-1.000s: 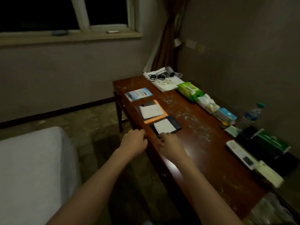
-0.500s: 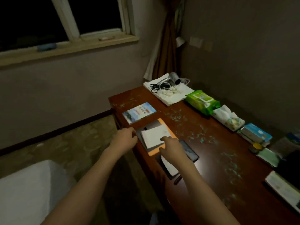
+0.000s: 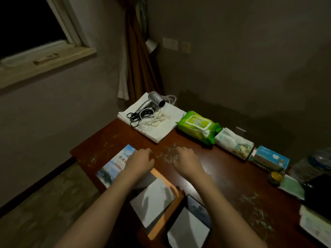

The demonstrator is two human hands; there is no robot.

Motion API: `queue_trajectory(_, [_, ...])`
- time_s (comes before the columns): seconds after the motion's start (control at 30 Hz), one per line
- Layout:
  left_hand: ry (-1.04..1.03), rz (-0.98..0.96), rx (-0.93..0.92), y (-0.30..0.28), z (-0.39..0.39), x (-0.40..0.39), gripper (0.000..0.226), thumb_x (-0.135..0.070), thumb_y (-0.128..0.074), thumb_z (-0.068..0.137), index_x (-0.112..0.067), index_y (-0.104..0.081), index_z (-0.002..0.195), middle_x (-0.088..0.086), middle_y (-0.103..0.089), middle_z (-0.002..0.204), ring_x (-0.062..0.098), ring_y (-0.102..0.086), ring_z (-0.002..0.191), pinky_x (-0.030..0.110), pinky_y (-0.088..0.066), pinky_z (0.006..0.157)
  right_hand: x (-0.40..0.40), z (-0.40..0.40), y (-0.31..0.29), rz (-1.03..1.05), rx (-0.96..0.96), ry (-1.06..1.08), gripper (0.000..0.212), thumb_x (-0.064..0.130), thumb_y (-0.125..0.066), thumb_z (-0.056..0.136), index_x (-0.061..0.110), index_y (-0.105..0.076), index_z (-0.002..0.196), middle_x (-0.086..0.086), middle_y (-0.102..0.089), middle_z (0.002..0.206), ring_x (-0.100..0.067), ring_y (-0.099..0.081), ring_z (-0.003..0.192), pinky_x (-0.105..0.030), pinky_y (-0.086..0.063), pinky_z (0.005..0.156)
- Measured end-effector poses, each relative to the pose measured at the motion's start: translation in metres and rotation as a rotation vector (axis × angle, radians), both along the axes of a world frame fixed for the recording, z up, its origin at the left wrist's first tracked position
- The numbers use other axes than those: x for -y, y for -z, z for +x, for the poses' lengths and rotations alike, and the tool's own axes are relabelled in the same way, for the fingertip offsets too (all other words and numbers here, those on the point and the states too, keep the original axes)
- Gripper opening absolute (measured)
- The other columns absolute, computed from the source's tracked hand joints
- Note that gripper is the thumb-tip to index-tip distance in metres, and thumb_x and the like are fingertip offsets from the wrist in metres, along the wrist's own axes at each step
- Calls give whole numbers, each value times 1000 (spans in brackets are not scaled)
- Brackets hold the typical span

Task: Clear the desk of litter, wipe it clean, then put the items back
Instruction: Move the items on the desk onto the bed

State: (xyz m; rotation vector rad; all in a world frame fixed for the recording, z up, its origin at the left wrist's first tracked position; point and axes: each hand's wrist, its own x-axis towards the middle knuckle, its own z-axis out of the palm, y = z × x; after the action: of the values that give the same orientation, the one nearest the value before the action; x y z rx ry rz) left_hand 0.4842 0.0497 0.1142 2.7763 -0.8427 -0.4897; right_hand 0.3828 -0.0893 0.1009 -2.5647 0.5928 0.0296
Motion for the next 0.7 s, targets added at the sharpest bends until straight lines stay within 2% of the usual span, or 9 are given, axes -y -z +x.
queue_trajectory(0.2, [141,-8,-10,19,91,42,38,-25,-49,93,-14,-52,129,11,-56,126,29,-49,117,39,-45,93,12,60,27,39,-33,126,37,21,-49,90,13,-52,126,-7,-54,124,-30,-45,118,-35,-39,95])
queue_trajectory(0.3, [196,-68,-34,31,157,57,38,-25,-50,93,-14,-53,129,10,-54,129,27,-48,119,38,-43,96,13,122,38,65,-14,213,38,20,-51,88,11,-53,125,-9,-55,125,-30,-46,120,-36,-39,97])
queue_trajectory(0.43, [182,-80,-66,47,248,59,44,-23,-53,90,-12,-49,132,15,-49,132,31,-42,123,37,-39,99,7,211,44,149,-22,316,46,19,-52,91,8,-46,135,-14,-51,131,-31,-45,122,-34,-37,99])
queue_trajectory(0.6, [136,-34,-88,62,337,52,71,-27,-58,88,-16,-21,148,16,-31,143,34,-28,131,43,-31,105,5,306,57,235,-24,504,44,23,-53,92,5,-44,132,-16,-54,125,-31,-49,116,-34,-42,88])
queue_trajectory(0.7, [106,17,-141,78,374,55,90,-32,-62,87,-18,-1,151,16,-15,152,33,-17,139,44,-23,110,5,343,72,236,-99,606,52,29,-57,91,4,-38,132,-18,-46,129,-35,-44,118,-38,-42,88])
